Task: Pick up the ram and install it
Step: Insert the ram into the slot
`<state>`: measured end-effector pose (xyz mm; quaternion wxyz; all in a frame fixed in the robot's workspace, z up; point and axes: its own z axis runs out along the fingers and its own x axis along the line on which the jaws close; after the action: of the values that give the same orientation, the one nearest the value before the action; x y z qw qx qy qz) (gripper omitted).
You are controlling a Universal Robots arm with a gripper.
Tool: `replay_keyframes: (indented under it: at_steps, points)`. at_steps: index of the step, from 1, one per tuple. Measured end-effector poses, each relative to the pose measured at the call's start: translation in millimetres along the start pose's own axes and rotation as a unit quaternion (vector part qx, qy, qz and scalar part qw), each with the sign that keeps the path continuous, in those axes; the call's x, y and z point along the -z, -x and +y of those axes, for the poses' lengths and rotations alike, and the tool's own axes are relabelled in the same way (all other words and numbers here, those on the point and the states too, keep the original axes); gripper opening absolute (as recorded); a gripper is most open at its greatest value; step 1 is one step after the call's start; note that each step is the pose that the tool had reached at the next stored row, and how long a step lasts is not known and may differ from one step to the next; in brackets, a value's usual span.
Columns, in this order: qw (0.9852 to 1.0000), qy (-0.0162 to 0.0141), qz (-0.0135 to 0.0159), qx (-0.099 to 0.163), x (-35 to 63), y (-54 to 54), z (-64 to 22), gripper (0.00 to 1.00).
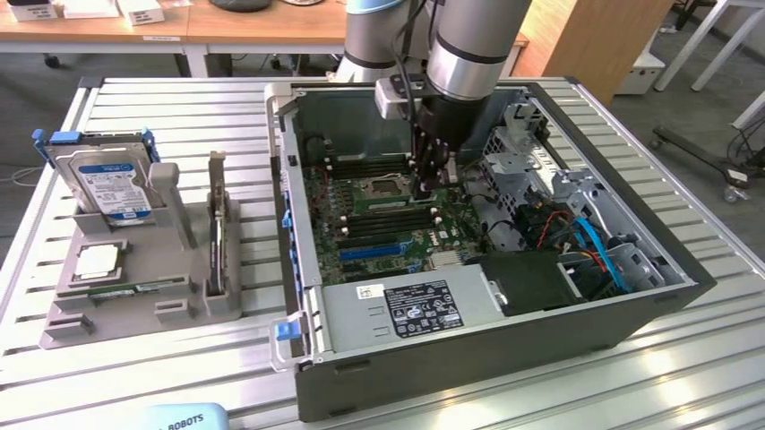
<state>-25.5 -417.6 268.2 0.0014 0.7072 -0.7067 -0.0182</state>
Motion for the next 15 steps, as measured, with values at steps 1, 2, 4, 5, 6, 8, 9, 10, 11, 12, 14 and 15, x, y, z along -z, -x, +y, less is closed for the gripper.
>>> replay_keyframes:
  at_steps: [1, 2, 4, 5, 6, 8, 9, 10, 11, 12, 14, 15]
  points:
    - [1.0, 0.0, 0.0, 0.0, -0.9, 0.0, 0.0, 0.11]
    - [1.0, 0.0001, 0.0001, 0.0, -1.7, -0.1, 0.0, 0.11]
    - [1.0, 0.0001, 0.0001, 0.0, -1.8, -0.1, 0.0, 0.11]
    - [1.0, 0.0001, 0.0001, 0.0, -1.8, -0.1, 0.0, 0.11]
    - [1.0, 0.0001, 0.0001, 0.0, -1.8, -0.1, 0.0, 0.11]
    - [1.0, 0.0, 0.0, 0.0, -1.9, -0.7, 0.0, 0.11]
    - [1.0, 0.0, 0.0, 0.0, -1.8, -1.1, 0.0, 0.11]
    - [1.0, 0.0, 0.0, 0.0, -1.8, -1.6, -0.1, 0.11]
    - [1.0, 0.0, 0.0, 0.0, -1.8, -2.5, -0.1, 0.11]
    - [1.0, 0.0, 0.0001, 0.0, -1.8, -3.4, 0.0, 0.11]
    - [1.0, 0.0, 0.0, 0.0, -1.8, -4.3, 0.0, 0.11]
    - [1.0, 0.0, 0.0001, 0.0, -1.8, -4.3, 0.0, 0.11]
